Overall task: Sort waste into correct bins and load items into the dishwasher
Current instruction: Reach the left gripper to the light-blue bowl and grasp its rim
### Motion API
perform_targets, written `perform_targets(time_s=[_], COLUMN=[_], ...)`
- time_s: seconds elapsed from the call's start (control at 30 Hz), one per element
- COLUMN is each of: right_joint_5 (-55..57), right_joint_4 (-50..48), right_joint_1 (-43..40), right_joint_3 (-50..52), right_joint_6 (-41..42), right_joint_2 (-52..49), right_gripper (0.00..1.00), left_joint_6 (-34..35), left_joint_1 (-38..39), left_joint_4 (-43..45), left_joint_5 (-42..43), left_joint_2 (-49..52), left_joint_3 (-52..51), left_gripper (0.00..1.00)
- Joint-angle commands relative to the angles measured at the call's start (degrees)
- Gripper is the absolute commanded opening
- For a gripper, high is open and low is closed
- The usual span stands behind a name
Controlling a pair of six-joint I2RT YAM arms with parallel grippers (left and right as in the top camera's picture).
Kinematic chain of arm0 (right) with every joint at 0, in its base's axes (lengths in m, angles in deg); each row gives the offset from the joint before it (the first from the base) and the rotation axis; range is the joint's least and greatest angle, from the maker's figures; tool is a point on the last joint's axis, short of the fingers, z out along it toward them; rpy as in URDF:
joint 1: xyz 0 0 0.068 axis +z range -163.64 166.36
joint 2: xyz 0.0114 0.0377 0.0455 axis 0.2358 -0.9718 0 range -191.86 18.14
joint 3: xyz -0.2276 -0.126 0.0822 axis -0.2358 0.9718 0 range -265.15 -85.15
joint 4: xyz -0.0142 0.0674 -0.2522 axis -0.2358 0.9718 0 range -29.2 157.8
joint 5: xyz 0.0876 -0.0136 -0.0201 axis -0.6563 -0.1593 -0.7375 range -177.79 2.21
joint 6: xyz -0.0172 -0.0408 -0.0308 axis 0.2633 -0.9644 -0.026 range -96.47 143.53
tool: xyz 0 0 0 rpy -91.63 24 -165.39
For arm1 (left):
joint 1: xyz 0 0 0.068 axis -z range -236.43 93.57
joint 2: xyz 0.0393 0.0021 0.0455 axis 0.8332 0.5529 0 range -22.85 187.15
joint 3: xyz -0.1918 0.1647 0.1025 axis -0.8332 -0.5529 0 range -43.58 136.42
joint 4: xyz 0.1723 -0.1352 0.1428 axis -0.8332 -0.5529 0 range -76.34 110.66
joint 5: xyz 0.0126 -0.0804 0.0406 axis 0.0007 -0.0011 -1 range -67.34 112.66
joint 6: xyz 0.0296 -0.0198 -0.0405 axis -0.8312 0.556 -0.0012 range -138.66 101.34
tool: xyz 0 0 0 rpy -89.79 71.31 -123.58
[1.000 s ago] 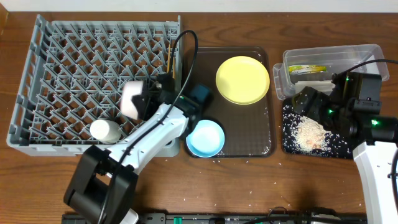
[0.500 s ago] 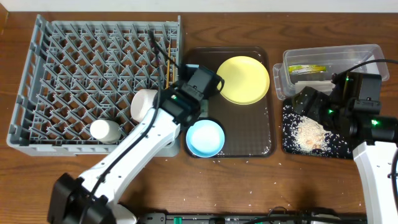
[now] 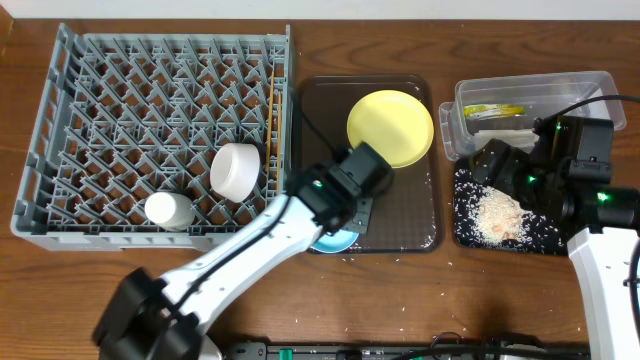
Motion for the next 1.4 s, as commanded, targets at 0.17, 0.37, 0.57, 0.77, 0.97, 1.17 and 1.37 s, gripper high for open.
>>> perform_targets(time_s=[0.17,0.37,0.57,0.77,0.97,1.17,1.37], right_joint_5=[-0.26,-0.26,-0.24,-0.26,-0.24,-0.24,-0.24], right_joint_4=[0.07,0.07,0.07,0.07,0.07,0.07,0.07], right_joint_1=[-0.42,-0.42,-0.42,-0.42,-0.42,-0.42,-0.42], right_joint_3=[-0.04,-0.04,-0.04,-0.04,-0.04,-0.04,-0.04], right_joint_6=[0.66,0.66,0.66,0.66,0.66,0.66,0.66], right_joint_2=[0.04,0.04,0.04,0.04,0.04,0.04,0.04], right_gripper=[0.99,0.99,0.99,0.99,0.99,0.99,0.99], left_joint_6=[0.81,-3.63,-5.57,-5.64,-7.50,-7.52,-8.63], left_joint_1=[0.66,1.20,-1.29,-3.30,-3.50,-3.56,-4.87], left_joint_4=[14.01,22.84,14.40,6.86,10.01,12.41,11.43], left_joint_5=[12.26,32.37,22.82,-1.11,-1.81,3.30,9.29], left_joint_2=[12.31,12.02,7.63,9.22,15.10,17.00,13.81], left_joint_3=[-1.88,1.25,4.35,2.71,2.64,2.71,4.31], left_gripper=[0.08,0.08,0.17,0.55,0.48,0.08,0.07])
